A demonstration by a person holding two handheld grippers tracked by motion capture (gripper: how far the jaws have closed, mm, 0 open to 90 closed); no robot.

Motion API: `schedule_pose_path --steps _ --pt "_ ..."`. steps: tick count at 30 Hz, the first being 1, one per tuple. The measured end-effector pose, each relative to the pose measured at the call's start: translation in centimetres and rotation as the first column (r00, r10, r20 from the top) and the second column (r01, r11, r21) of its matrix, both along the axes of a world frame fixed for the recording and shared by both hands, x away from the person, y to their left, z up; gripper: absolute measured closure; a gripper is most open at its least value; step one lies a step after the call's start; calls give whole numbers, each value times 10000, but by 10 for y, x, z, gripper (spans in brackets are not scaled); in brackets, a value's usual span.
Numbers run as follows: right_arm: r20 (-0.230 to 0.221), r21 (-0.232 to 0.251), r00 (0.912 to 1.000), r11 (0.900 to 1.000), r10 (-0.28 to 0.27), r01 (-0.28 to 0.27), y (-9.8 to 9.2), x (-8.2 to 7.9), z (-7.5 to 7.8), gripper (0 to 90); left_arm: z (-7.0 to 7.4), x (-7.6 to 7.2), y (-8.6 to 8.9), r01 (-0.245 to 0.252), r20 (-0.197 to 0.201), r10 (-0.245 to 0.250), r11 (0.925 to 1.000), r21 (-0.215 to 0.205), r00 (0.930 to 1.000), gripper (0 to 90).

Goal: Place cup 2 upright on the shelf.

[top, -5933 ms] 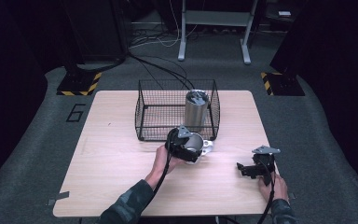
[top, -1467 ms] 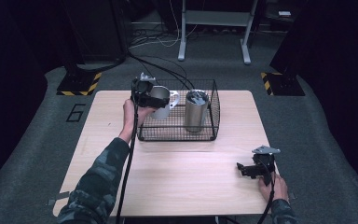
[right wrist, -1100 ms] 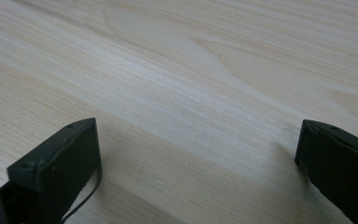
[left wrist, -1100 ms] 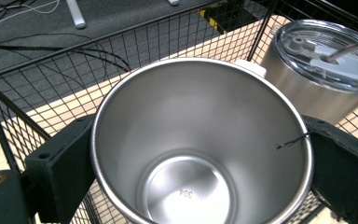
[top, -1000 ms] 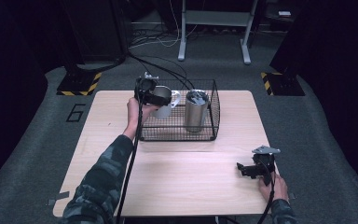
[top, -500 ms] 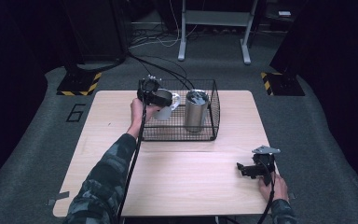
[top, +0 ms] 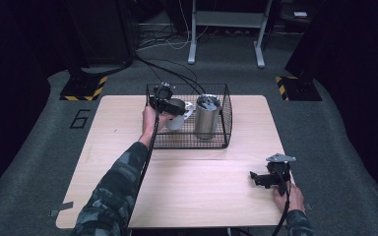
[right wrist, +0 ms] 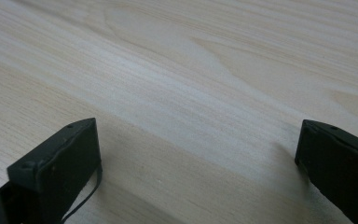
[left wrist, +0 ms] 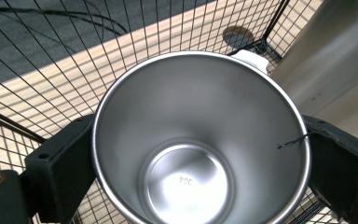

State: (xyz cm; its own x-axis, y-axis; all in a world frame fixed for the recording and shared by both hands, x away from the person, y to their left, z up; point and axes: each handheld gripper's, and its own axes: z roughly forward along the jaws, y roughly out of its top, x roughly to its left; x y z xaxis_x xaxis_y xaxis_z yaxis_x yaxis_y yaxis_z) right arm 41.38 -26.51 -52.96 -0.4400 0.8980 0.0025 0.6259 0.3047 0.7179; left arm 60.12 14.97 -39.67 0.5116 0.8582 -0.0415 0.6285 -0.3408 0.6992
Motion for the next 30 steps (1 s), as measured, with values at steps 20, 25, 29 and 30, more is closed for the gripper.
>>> schedule_pose_path --steps 20,25,29,30 --pt "-1 1 10000 10000 -1 1 0 0 0 0 -25 4 -3 -115 -650 144 9989 455 9978 58" --pt "3 1 10000 10000 -1 1 0 0 0 0 -25 3 -4 -144 -687 181 9984 544 9975 57" --pt "2 0 10000 10000 1 -1 0 0 0 0 -26 1 -4 -140 -639 186 9973 720 9978 55" --pt "6 -10 10000 10000 12 -12 0 0 0 0 -26 0 -5 -155 -662 207 9969 768 9976 54"
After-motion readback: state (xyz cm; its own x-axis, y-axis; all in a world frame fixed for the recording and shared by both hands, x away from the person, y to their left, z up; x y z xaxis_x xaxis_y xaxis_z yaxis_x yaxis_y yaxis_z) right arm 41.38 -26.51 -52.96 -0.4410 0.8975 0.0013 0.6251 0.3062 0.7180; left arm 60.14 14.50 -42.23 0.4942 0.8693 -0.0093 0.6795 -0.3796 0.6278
